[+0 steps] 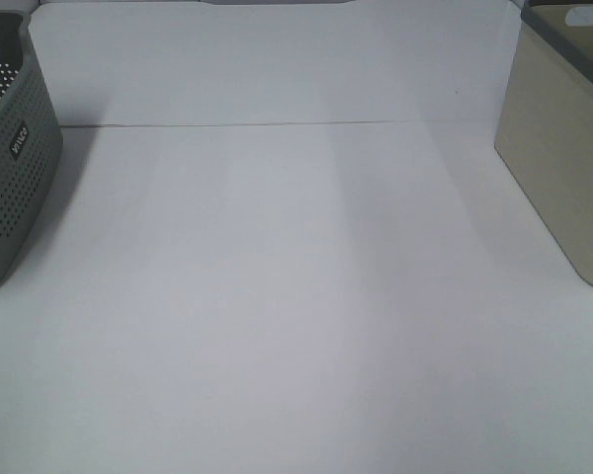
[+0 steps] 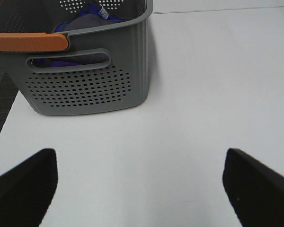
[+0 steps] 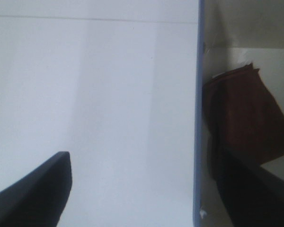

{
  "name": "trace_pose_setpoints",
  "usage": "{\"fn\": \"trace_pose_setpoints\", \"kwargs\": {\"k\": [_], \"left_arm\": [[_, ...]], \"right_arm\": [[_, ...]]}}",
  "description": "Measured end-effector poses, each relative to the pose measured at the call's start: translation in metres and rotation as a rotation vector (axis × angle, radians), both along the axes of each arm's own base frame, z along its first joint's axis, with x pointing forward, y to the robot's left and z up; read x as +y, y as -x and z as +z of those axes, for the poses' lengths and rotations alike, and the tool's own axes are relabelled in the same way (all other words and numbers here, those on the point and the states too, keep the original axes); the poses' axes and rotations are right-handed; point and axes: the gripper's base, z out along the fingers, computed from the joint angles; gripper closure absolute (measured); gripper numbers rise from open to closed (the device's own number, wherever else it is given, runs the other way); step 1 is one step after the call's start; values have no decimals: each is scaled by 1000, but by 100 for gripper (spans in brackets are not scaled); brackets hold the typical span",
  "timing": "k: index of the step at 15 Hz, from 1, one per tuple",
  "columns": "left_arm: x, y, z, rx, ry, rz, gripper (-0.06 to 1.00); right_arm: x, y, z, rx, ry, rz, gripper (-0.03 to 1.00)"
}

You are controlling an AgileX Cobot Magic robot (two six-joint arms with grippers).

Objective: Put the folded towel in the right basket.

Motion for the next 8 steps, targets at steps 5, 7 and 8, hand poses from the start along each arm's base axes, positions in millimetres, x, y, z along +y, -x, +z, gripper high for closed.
{"fn": "trace_pose_setpoints", "kwargs": {"k": [5,7,8], "left_arm": [[0,0,0,0,0,0,6],[0,0,0,0,0,0,6],[0,0,0,0,0,0,6]], "right_arm": [[1,64,-29,117,34,14,16],[0,97,-46,166,59,11,16],[-1,113,-56,192,75,9,16]]}}
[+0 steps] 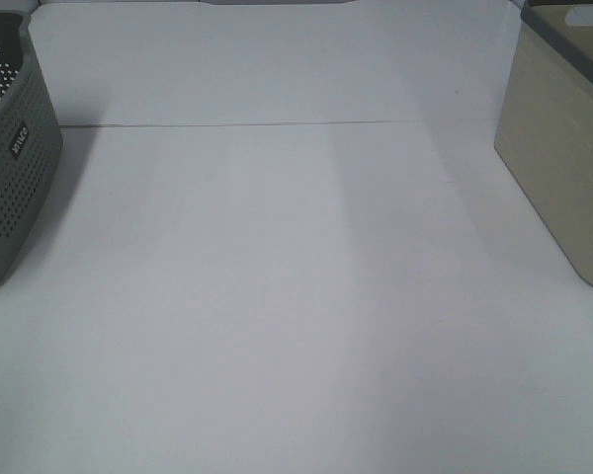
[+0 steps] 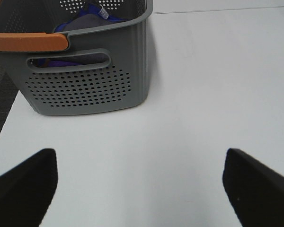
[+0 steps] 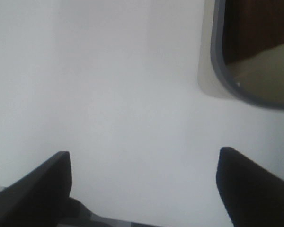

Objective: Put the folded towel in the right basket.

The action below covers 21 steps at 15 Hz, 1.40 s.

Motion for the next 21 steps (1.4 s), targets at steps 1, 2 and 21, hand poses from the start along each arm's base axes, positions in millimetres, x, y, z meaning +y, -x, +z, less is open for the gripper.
{"fn": "trace_pose_setpoints", "kwargs": {"k": [1,2,21], "left_arm": [[0,0,0,0,0,0,6],[0,0,0,0,0,0,6],[0,0,0,0,0,0,6]], "right_arm": [[-1,15,-10,24,12,-1,16],[-1,28,-21,50,19,-1,16],[-1,234,-94,-591,71,-32,16]]}}
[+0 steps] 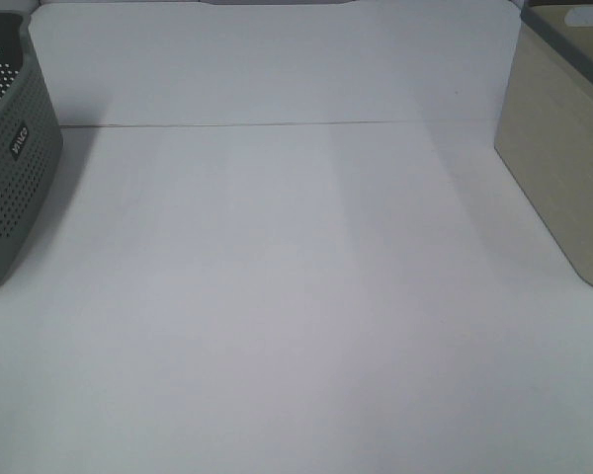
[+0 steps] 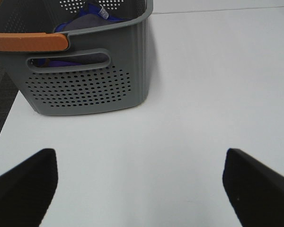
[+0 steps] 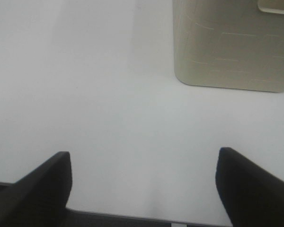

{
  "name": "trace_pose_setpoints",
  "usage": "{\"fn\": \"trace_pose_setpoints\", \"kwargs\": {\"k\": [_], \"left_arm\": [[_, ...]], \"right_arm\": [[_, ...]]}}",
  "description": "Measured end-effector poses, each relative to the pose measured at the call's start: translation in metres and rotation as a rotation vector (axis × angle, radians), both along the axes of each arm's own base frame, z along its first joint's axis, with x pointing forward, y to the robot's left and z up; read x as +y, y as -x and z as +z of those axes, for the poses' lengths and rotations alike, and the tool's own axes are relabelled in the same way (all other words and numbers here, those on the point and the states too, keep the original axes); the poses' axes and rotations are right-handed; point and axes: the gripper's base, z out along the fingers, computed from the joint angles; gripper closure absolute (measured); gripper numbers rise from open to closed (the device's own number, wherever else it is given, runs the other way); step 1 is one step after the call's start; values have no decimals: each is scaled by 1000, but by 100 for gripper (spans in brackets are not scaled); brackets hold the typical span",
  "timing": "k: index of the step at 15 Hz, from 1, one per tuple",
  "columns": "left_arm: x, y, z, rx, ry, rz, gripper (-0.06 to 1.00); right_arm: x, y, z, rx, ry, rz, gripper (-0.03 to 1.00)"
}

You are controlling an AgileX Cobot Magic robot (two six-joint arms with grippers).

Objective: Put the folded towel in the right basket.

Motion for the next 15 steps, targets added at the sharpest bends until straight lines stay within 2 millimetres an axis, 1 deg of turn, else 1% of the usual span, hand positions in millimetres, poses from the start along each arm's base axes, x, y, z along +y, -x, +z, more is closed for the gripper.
{"fn": "trace_pose_setpoints", "kwargs": {"k": [8,15], "left_arm": [[0,0,0,0,0,0,6],[0,0,0,0,0,0,6]], "right_arm": [[-2,1,0,-5,-16,-39,16],[-2,1,0,-5,-17,-39,16]]}}
